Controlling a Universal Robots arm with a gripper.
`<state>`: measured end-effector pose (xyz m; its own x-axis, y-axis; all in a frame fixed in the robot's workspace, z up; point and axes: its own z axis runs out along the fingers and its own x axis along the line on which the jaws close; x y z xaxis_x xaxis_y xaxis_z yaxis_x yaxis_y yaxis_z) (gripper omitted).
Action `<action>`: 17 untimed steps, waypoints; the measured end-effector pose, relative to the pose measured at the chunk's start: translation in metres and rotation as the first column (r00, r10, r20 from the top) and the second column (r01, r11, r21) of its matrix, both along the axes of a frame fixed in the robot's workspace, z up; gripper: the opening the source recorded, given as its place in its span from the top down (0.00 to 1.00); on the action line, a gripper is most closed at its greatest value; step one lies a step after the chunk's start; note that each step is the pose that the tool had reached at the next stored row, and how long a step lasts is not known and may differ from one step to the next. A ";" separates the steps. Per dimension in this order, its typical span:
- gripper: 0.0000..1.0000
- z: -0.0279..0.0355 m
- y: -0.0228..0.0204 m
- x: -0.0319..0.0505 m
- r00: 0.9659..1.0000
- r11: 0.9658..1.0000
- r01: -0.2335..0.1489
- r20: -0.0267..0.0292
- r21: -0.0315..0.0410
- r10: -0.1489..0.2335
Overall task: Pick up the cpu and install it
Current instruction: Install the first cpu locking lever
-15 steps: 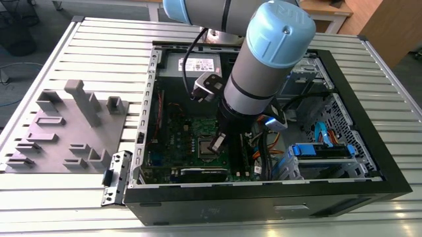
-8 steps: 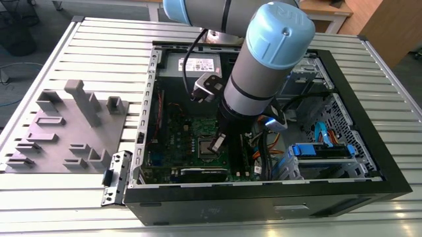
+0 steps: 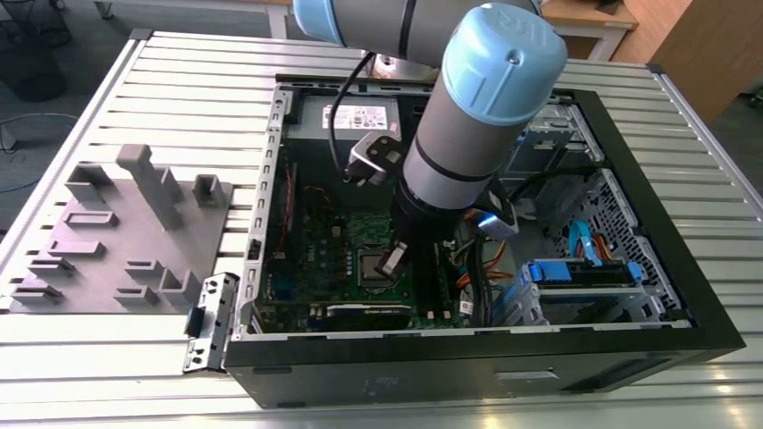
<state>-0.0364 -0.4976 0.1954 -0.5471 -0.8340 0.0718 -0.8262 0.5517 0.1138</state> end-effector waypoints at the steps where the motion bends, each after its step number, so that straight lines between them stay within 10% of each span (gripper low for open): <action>1: 0.89 -0.0002 0.0000 0.0000 1.000 1.000 0.000 0.001 0.000 0.000; 17: 0.89 -0.0062 -0.0001 0.0000 1.000 1.000 -0.001 0.020 0.000 0.001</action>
<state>-0.0364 -0.4977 0.1891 -0.5478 -0.8344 0.0609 -0.8287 0.5511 0.0971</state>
